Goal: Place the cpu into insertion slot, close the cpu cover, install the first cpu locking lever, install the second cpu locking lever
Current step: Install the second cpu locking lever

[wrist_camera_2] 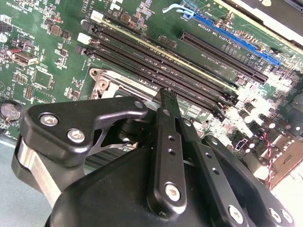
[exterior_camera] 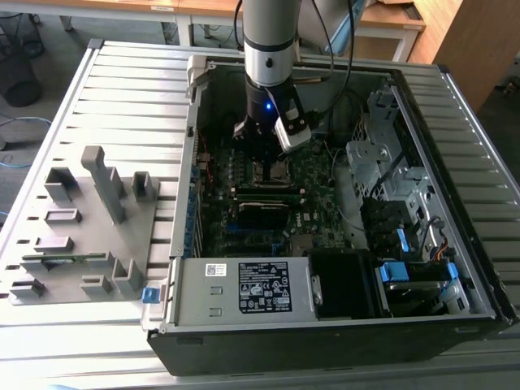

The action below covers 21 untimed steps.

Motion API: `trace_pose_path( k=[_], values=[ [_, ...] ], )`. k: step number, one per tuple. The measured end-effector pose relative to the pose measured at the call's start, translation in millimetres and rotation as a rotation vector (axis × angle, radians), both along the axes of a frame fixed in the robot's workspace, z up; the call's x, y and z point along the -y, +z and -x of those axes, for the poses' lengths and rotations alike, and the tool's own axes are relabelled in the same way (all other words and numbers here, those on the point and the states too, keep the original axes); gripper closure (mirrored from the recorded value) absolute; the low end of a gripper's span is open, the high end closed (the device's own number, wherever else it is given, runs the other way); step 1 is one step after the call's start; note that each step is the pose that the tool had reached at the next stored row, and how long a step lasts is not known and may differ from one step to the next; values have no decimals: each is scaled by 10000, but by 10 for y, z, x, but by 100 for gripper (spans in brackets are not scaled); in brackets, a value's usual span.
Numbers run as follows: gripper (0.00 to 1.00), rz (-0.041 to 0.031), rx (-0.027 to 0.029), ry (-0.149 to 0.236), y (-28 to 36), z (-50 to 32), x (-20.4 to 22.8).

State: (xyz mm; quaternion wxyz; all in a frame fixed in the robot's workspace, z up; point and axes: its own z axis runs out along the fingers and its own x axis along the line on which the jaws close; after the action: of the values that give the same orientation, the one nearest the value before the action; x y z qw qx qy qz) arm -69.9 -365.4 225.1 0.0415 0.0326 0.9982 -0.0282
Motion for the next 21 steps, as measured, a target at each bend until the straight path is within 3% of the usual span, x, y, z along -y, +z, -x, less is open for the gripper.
trace_pose_path(
  k=[10, 12, 21],
  values=[
    [90, 1, -1, 1, -19, 0, 0],
    [90, 0, 0, 0, -64, 0, 0],
    [90, -1, 0, 0, -105, 24, 0]
  ],
)
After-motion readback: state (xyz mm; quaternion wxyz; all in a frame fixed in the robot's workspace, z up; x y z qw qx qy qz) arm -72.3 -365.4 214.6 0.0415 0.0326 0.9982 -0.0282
